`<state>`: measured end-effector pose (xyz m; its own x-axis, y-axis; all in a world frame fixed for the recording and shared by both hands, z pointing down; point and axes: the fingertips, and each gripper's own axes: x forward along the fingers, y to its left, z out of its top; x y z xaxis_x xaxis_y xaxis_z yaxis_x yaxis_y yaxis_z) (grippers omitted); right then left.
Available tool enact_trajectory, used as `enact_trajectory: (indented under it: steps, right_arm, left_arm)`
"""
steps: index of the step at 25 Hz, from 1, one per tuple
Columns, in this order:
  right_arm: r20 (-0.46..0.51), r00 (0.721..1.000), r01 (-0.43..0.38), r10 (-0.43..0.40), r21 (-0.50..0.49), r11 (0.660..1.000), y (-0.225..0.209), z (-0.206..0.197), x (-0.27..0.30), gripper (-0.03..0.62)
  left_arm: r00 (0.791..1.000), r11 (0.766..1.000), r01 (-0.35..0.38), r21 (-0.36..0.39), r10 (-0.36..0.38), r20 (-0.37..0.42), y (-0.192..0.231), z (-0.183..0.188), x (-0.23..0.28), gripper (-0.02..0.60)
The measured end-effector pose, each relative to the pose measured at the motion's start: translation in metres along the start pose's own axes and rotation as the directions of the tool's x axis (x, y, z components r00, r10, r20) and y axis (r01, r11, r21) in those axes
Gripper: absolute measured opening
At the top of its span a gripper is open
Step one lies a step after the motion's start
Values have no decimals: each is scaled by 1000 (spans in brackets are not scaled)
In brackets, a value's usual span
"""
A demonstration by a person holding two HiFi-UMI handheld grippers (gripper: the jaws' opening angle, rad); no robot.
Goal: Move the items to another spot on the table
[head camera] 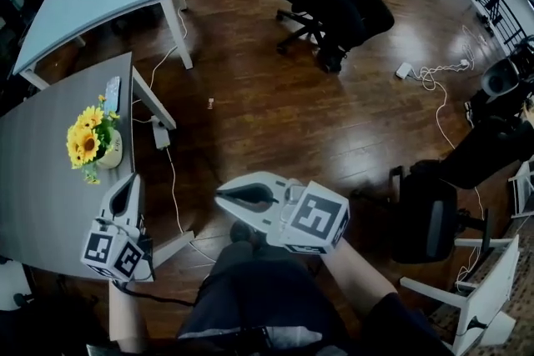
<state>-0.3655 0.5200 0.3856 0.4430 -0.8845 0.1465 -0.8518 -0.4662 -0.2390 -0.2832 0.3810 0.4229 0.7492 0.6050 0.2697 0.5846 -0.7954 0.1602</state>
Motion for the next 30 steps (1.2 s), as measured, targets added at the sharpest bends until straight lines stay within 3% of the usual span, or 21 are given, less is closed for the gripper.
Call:
enact_trajectory:
  steps: [5, 10, 17, 22, 26, 30]
  right_arm:
    - [-45, 997, -58, 56, -27, 998, 11, 6, 35, -21]
    - [-114, 989, -95, 91, -33, 995, 32, 8, 56, -20]
    - [-109, 989, -103, 99, -37, 994, 35, 3, 65, -21]
    - [-92, 990, -108, 103, -51, 993, 36, 10, 68, -21]
    - [-116, 987, -119, 112, -49, 992, 36, 9, 67, -21]
    - [-125, 983, -143, 132, -89, 986, 36, 14, 79, -21]
  left_arm:
    - [997, 997, -63, -54, 60, -58, 38, -38, -32, 18]
    - [995, 992, -87, -86, 83, -58, 52, -53, -45, 18]
    - [995, 998, -51, 49, 55, -83, 41, -59, -44, 18]
    - [994, 997, -56, 47, 60, -92, 47, -60, -47, 18]
    - [996, 998, -56, 41, 59, -70, 46, -51, -38, 18]
    - [999, 999, -31, 29, 30, 16, 36, -25, -32, 18]
